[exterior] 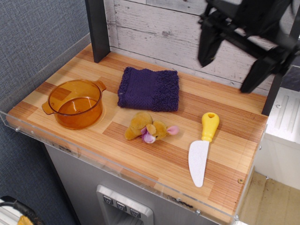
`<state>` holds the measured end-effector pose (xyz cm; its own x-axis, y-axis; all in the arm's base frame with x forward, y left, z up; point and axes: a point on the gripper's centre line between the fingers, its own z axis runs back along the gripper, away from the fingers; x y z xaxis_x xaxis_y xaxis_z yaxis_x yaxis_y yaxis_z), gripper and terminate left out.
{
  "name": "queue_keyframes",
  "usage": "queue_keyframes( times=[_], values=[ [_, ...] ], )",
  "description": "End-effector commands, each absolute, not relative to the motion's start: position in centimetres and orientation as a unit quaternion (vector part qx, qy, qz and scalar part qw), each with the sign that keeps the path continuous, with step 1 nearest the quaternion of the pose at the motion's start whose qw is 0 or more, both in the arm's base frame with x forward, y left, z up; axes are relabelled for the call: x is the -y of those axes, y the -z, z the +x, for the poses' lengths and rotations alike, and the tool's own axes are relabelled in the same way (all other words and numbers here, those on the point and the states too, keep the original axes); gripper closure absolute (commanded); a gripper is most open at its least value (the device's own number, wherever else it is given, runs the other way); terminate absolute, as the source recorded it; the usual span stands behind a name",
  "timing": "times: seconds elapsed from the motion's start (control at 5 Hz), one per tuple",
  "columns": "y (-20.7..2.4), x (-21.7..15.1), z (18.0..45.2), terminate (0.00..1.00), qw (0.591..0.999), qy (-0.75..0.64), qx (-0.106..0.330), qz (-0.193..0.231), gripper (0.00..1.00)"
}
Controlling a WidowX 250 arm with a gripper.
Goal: Put the yellow knife in the pot
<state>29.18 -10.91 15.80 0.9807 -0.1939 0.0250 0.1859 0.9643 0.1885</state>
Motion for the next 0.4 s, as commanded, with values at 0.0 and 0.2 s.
queue_keyframes(
  times=[0.0,0.2],
  values=[
    [-15.14,10.85,27.94,0.00,0.989,-0.132,-0.033,0.052,0.00],
    [-14.39,11.59,27.63,0.00,0.987,-0.148,-0.049,0.049,0.00]
  ],
)
